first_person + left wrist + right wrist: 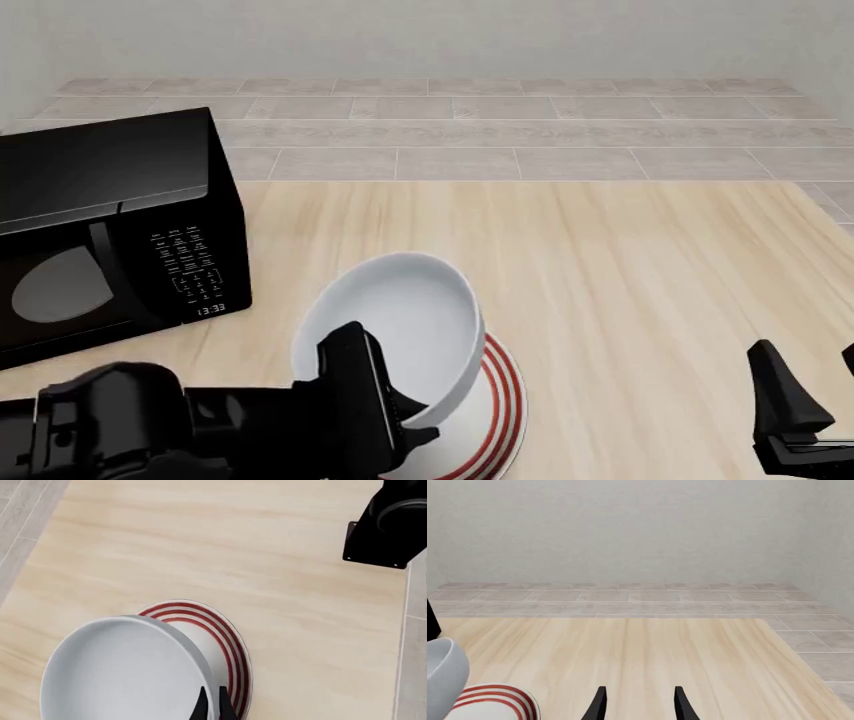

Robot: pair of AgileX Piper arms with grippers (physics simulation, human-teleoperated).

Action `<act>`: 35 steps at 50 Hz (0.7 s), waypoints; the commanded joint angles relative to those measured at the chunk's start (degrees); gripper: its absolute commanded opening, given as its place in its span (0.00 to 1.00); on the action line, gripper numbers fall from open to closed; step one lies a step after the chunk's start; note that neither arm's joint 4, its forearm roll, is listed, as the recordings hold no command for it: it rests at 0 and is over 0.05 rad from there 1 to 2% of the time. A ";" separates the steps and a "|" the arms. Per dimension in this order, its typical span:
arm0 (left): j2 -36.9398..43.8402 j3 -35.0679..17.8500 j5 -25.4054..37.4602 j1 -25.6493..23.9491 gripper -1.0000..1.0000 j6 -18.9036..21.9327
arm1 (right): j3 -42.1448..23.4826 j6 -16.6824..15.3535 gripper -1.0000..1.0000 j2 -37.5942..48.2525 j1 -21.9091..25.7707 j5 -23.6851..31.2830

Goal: Pick up the white bowl and put it on the plate.

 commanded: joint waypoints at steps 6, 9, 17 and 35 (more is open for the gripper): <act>1.46 0.78 -2.70 -0.32 0.00 -0.87 | 0.06 -0.01 1.00 -0.11 -0.01 0.06; 1.82 0.92 -3.17 -0.55 0.00 -1.04 | 0.06 0.01 1.00 -0.14 0.00 0.07; 2.50 1.11 -3.88 -0.62 0.00 -1.33 | 0.06 0.01 1.00 -0.13 -0.02 0.07; 4.33 2.27 -5.99 -0.68 0.00 -2.11 | 0.06 0.01 1.00 -0.13 -0.01 0.06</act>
